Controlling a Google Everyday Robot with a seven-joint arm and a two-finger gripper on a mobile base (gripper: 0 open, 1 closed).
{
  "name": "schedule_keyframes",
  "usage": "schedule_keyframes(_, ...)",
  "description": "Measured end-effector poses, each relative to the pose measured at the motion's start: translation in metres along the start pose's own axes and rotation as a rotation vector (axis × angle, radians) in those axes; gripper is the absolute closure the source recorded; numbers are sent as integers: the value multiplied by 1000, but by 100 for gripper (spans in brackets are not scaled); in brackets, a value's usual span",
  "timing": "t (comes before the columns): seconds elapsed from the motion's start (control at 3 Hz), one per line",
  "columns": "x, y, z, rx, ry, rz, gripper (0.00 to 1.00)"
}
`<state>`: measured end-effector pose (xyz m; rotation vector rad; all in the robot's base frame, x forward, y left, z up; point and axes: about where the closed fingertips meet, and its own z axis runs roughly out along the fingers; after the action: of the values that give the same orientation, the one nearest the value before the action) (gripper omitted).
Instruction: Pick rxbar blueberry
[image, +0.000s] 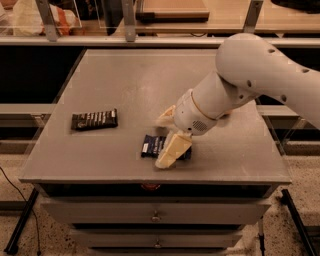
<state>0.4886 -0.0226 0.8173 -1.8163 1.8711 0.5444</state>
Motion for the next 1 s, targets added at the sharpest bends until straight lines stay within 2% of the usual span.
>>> schedule_keyframes(0.33,-4,0,-6,0,0,0,88)
schedule_keyframes(0.67,-6,-1,-8,0,0,0,100)
schedule_keyframes(1.0,-3,-6,-8,-8,1,1,100)
